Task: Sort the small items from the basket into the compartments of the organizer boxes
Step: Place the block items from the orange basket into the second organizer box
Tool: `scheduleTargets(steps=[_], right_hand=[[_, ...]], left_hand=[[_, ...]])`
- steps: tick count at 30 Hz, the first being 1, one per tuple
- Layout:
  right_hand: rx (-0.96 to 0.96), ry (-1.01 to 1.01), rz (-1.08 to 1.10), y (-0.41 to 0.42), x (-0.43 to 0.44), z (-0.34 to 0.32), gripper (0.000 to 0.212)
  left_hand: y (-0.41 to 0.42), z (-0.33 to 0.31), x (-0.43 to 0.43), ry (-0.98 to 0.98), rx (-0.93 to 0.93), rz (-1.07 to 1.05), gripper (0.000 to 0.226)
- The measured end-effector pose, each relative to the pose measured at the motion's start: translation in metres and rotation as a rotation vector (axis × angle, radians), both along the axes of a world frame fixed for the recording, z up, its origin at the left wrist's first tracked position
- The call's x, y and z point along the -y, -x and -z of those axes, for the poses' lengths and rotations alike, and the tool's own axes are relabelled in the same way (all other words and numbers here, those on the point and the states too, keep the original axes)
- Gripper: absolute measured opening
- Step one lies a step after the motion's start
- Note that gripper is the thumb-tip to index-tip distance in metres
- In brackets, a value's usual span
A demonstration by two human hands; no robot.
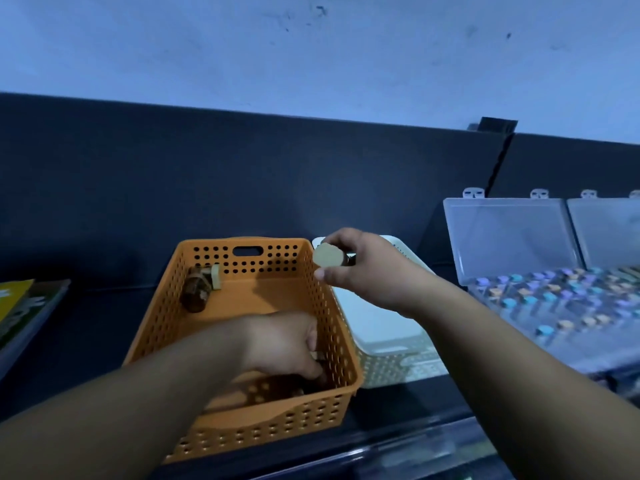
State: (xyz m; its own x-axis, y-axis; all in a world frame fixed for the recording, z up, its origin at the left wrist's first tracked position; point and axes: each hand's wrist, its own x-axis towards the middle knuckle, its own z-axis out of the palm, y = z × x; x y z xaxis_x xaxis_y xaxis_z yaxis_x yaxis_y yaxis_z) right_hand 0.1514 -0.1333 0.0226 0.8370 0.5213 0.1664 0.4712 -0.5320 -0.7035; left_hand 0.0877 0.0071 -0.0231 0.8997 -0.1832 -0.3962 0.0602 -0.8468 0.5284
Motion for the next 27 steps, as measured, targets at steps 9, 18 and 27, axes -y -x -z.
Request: scheduleTargets(steps=[9,18,27], right_hand=[[0.014,-0.11,-0.009,0.011,0.034,-0.007,0.036],[0.046,-0.204,0.098,0.027,0.163,-0.016,0.023],[-0.096,-0.394,0.246,0.057,0.363,-0.003,0.035]], left_hand=[[0.0,-0.038,0.001,0.238,0.326,-0.358,0.028],[-0.001,-0.073,0.125,0.599,0.55,-0.353,0.015],[0.001,-0.068,0.336,0.798,0.331,-0.32,0.021]])
